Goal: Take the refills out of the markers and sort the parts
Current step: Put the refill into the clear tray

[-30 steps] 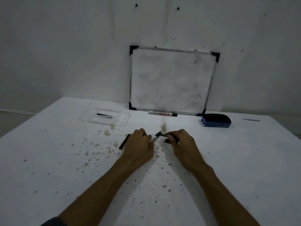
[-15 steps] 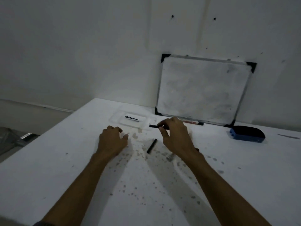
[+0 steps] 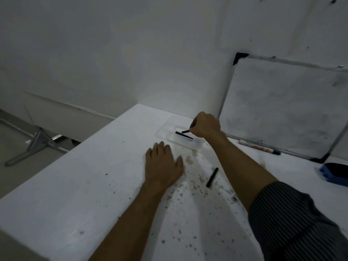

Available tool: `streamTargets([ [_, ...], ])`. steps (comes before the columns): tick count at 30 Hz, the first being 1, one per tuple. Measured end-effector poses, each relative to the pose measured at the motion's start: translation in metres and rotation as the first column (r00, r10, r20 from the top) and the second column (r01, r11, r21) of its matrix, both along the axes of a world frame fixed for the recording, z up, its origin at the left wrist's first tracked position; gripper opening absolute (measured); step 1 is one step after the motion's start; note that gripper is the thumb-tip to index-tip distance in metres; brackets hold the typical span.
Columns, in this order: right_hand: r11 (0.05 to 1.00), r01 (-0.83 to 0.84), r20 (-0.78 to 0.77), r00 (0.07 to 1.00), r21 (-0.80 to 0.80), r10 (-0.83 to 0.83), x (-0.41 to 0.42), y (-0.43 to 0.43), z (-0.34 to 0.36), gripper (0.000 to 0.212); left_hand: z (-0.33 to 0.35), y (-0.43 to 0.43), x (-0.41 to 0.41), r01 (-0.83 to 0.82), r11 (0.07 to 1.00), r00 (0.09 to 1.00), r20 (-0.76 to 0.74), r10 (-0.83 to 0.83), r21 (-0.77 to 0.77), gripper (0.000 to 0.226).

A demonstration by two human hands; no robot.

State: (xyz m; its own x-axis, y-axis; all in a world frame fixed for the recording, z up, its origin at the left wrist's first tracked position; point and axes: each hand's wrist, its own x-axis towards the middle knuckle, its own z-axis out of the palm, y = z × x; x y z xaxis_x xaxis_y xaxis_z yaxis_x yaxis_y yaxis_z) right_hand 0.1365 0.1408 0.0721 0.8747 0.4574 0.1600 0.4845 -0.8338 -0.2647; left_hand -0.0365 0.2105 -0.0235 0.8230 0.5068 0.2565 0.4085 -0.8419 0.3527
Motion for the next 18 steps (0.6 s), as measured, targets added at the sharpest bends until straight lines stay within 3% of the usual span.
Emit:
streamTargets([
  [7,0.996,-0.038,-0.149,0.989,-0.084,0.026,0.022,0.006,-0.011,0.033,-0.004,-0.004,0.002,-0.018,1.0,1.0,0.011,0.018,0.01,0.08],
  [10,0.998,-0.048,-0.179,0.983,0.026,0.052,0.02,-0.003,-0.003,0.028,-0.005,-0.005,0.002,-0.007,1.0,1.0,0.015,0.007,0.022,0.079],
  [12,0.987,-0.06,-0.161,0.983,0.149,0.084,0.009,-0.017,0.007,0.021,-0.001,-0.008,0.003,0.009,0.999,1.0,0.027,-0.01,0.04,0.064],
  [18,0.894,-0.231,0.079,0.973,0.385,0.218,-0.061,-0.099,0.021,0.016,0.025,-0.039,-0.003,0.089,0.984,0.993,0.062,-0.1,0.152,0.036],
])
